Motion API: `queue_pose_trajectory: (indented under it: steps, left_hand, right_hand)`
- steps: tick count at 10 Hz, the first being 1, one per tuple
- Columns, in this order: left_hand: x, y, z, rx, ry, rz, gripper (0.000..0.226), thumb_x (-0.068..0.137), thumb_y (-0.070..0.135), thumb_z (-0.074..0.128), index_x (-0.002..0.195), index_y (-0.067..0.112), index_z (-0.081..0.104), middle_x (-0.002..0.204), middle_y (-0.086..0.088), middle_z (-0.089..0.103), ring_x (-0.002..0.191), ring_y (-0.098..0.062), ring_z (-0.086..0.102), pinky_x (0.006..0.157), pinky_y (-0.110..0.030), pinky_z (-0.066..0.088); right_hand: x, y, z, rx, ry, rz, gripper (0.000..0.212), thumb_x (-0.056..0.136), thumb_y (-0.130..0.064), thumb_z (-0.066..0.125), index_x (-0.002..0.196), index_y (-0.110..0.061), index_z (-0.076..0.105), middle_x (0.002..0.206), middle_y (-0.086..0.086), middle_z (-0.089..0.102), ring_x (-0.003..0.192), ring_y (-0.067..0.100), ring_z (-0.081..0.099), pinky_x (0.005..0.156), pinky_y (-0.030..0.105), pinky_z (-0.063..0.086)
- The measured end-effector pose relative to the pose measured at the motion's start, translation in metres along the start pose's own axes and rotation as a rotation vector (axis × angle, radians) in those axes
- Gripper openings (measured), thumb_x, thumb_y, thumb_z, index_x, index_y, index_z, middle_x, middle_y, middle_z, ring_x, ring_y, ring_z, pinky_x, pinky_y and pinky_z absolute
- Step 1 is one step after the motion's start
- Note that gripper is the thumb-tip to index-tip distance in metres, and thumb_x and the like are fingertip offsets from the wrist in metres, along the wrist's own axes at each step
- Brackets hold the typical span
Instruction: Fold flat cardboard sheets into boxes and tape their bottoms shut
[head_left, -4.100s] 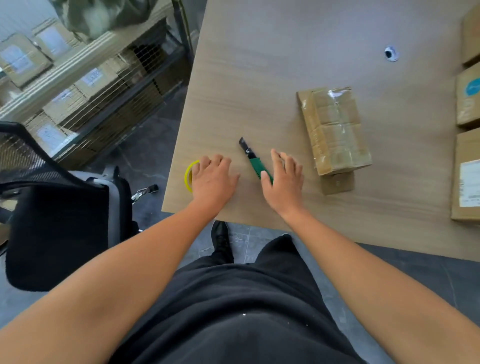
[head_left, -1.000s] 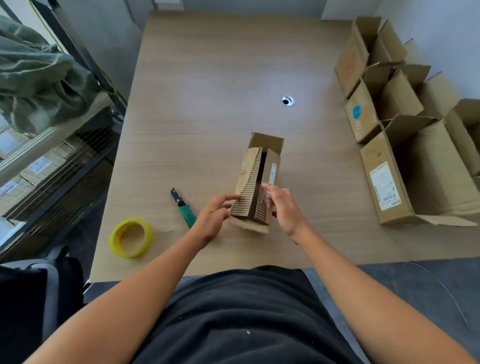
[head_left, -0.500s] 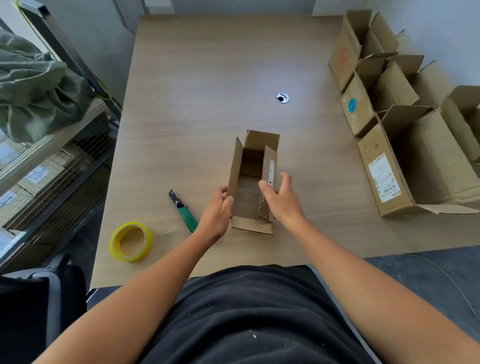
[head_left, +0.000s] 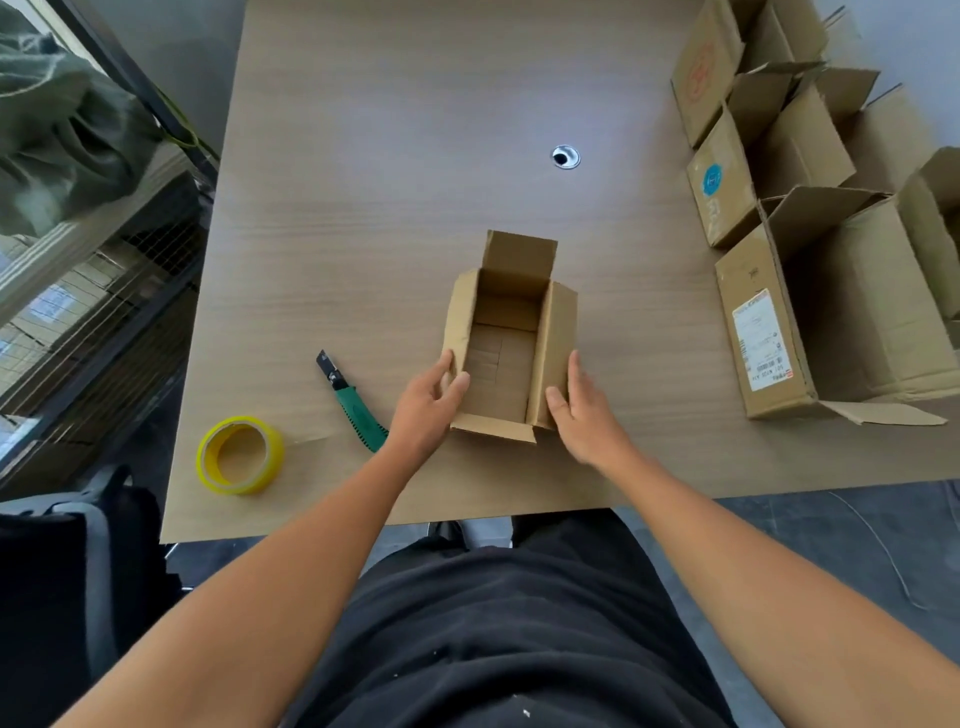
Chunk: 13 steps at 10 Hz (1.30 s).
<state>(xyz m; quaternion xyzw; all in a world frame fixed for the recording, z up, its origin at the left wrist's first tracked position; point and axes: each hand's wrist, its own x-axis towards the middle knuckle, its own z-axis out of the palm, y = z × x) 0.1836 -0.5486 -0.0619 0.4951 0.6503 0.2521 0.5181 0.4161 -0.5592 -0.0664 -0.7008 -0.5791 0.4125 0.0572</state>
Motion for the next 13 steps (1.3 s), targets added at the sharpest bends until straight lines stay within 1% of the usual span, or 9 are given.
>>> queue_pose_trajectory:
  steps: [1, 2, 3, 5, 7, 10, 11, 12, 13]
  left_hand:
    - [0.008, 0.002, 0.002, -0.224, 0.047, -0.121, 0.083, 0.088, 0.034, 0.073, 0.155, 0.039, 0.024, 0.159, 0.008, 0.031, 0.141, -0.014, 0.038, 0.111, -0.04, 0.042]
    - [0.017, 0.028, 0.015, -0.317, 0.167, -0.238, 0.049, 0.089, 0.021, 0.075, 0.133, 0.02, 0.051, 0.131, -0.004, 0.062, 0.111, -0.017, 0.064, 0.092, -0.038, 0.058]
    - [0.047, 0.077, 0.034, -0.43, 0.177, -0.175, 0.026, 0.092, 0.012, 0.071, 0.111, 0.023, 0.058, 0.109, -0.003, 0.069, 0.096, -0.017, 0.07, 0.078, -0.034, 0.062]
    - [0.175, 0.177, 0.091, -0.331, 0.223, -0.096, 0.023, 0.093, 0.014, 0.067, 0.113, 0.022, 0.059, 0.108, -0.005, 0.071, 0.094, -0.022, 0.071, 0.076, -0.043, 0.063]
    - [0.332, 0.274, 0.152, -0.233, 0.36, -0.044, 0.016, 0.092, 0.02, 0.066, 0.093, 0.028, 0.052, 0.092, 0.007, 0.065, 0.089, -0.023, 0.068, 0.081, -0.049, 0.06]
    - [0.438, 0.32, 0.21, -0.141, 0.322, -0.012, 0.018, 0.097, 0.02, 0.058, 0.112, 0.022, 0.049, 0.093, 0.012, 0.059, 0.093, -0.025, 0.064, 0.084, -0.048, 0.059]
    - [0.441, 0.318, 0.212, -0.081, 0.314, 0.002, 0.029, 0.097, 0.023, 0.059, 0.123, 0.019, 0.047, 0.104, 0.004, 0.062, 0.095, -0.024, 0.065, 0.084, -0.045, 0.058]
    - [0.43, 0.323, 0.203, 0.06, 0.307, 0.04, 0.045, 0.098, 0.029, 0.059, 0.137, 0.015, 0.042, 0.13, -0.003, 0.058, 0.114, -0.024, 0.059, 0.089, -0.034, 0.048]
    - [0.414, 0.338, 0.193, 0.248, 0.352, 0.176, 0.056, 0.098, 0.033, 0.058, 0.146, 0.012, 0.038, 0.15, -0.005, 0.042, 0.136, -0.025, 0.042, 0.108, -0.039, 0.038]
  right_hand:
    - [-0.002, -0.012, -0.019, 0.07, 0.118, -0.033, 0.078, 0.104, -0.049, 0.038, 0.16, -0.021, -0.009, 0.169, 0.002, 0.002, 0.155, 0.019, 0.005, 0.125, 0.038, 0.009]
    - [0.003, -0.023, -0.056, 0.026, 0.265, -0.114, 0.07, 0.106, -0.039, 0.043, 0.162, -0.017, 0.007, 0.169, 0.003, 0.01, 0.155, 0.017, 0.004, 0.123, 0.032, 0.006]
    - [0.019, -0.026, -0.107, 0.024, 0.354, -0.196, 0.065, 0.104, -0.031, 0.048, 0.161, -0.018, 0.017, 0.168, 0.001, 0.016, 0.155, 0.016, 0.006, 0.123, 0.03, 0.008]
    - [0.097, -0.014, -0.234, -0.11, 0.478, -0.274, 0.058, 0.103, -0.031, 0.05, 0.156, -0.014, 0.033, 0.164, 0.004, 0.029, 0.155, 0.02, 0.01, 0.125, 0.04, 0.015]
    - [0.203, 0.004, -0.353, -0.275, 0.541, -0.23, 0.059, 0.103, -0.039, 0.044, 0.156, -0.015, 0.033, 0.166, 0.01, 0.022, 0.155, 0.026, 0.006, 0.126, 0.044, 0.008]
    - [0.286, 0.019, -0.408, -0.354, 0.519, -0.203, 0.059, 0.104, -0.043, 0.039, 0.157, -0.017, 0.031, 0.167, 0.009, 0.019, 0.155, 0.027, 0.005, 0.126, 0.047, 0.008]
    - [0.295, 0.023, -0.411, -0.351, 0.506, -0.2, 0.058, 0.104, -0.043, 0.039, 0.156, -0.017, 0.032, 0.166, 0.009, 0.02, 0.155, 0.028, 0.006, 0.126, 0.047, 0.007]
    - [0.291, 0.021, -0.416, -0.366, 0.49, -0.191, 0.058, 0.105, -0.044, 0.036, 0.156, -0.018, 0.031, 0.167, 0.008, 0.019, 0.156, 0.028, 0.005, 0.126, 0.047, 0.005]
    - [0.278, 0.015, -0.421, -0.39, 0.488, -0.171, 0.058, 0.105, -0.046, 0.033, 0.157, -0.02, 0.03, 0.167, 0.007, 0.018, 0.156, 0.027, 0.003, 0.126, 0.048, 0.003]
